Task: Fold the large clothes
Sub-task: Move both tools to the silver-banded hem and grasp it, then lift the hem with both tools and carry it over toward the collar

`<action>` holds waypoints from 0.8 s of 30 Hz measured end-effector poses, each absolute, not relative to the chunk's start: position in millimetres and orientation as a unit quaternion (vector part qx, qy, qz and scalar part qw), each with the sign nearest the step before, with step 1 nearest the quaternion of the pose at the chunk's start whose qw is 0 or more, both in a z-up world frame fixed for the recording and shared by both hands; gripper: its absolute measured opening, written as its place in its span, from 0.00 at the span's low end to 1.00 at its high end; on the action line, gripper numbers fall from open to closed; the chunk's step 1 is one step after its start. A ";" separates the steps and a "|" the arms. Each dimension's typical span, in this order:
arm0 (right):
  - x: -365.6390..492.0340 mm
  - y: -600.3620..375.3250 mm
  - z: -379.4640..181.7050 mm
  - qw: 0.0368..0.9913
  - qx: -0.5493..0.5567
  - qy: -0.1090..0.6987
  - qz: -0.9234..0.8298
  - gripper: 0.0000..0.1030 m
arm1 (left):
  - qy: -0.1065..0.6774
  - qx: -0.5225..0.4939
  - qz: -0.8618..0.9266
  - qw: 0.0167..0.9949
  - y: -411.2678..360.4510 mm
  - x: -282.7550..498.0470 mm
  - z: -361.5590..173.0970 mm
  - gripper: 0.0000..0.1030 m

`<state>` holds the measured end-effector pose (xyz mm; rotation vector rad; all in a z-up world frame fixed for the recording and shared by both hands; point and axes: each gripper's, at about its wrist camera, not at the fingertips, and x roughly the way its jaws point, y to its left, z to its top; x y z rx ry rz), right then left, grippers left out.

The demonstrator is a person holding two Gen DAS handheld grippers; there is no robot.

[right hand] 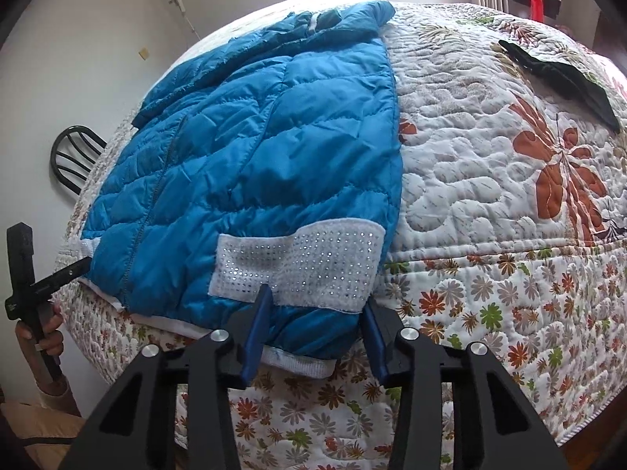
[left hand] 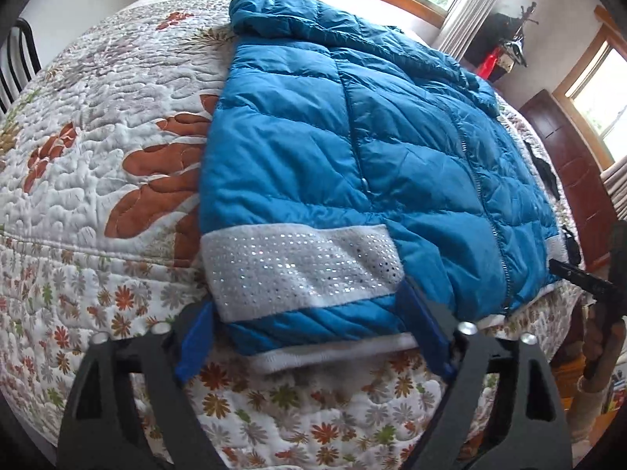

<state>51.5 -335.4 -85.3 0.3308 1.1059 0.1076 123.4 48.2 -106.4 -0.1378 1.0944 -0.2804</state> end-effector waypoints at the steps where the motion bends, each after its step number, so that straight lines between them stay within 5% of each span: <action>1: 51.4 -335.9 -85.6 0.836 0.158 0.522 0.052 0.39 | 0.518 -0.065 -0.130 0.843 48.5 123.9 -106.2 0.71; 10: 45.4 -337.9 -81.2 0.841 0.166 0.511 0.062 0.18 | 0.502 -0.058 -0.117 0.855 52.2 119.1 -99.1 0.31; 14: 40.1 -336.4 -78.4 0.845 0.170 0.503 0.063 0.14 | 0.493 -0.060 -0.118 0.860 54.2 115.7 -95.3 0.21; 24: 23.5 -333.1 -70.4 0.853 0.180 0.485 0.073 0.10 | 0.477 -0.054 -0.120 0.869 58.4 103.1 -86.7 0.16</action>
